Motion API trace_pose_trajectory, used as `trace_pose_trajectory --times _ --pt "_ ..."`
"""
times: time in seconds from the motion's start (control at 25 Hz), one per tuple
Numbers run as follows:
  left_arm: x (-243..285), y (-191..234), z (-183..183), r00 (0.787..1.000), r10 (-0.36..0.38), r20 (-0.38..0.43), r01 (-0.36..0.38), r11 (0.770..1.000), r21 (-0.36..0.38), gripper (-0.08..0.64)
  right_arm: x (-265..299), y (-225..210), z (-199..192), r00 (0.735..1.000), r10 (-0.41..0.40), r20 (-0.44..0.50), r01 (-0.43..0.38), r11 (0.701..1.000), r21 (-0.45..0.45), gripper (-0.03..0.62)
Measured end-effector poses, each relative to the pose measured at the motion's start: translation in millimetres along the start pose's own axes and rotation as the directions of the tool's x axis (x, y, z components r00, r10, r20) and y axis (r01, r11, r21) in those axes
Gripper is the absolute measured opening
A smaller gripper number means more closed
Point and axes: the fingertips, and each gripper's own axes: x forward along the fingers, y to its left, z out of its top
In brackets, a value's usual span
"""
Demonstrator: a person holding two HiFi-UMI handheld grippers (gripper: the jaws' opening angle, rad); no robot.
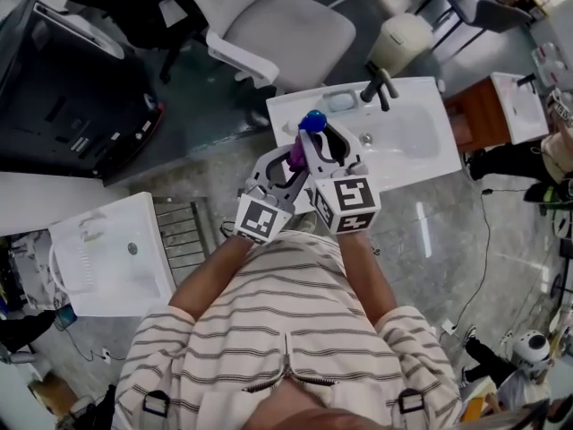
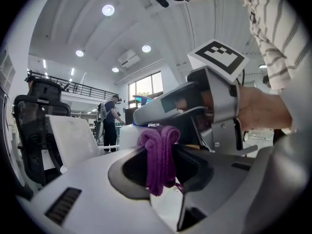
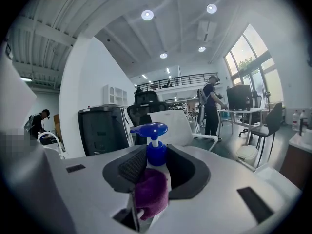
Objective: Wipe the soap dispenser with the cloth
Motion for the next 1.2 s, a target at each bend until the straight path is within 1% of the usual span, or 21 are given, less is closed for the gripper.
trace_pose_trajectory --times 0.24,0.48,0.76,1.2 --pt "11 -13 -8 0.999 -0.045 -0.021 0.045 0.999 0.018 0.118 -7 7 -2 1.0 0.011 -0.004 -0.011 1.0 -0.017 0.135" --pt "14 -16 -23 0.996 -0.069 -0.051 0.069 0.998 0.0 0.118 -15 14 -1 1.0 0.021 -0.005 -0.021 1.0 -0.009 0.135" --pt "13 -18 -36 0.995 -0.072 -0.073 0.071 0.997 -0.018 0.118 -23 15 1 1.0 0.013 0.001 -0.013 1.0 0.001 0.135" --pt "-6 -20 -56 0.991 -0.071 -0.112 0.067 0.997 -0.044 0.118 -32 6 -6 1.0 -0.023 0.002 0.022 0.999 0.027 0.135"
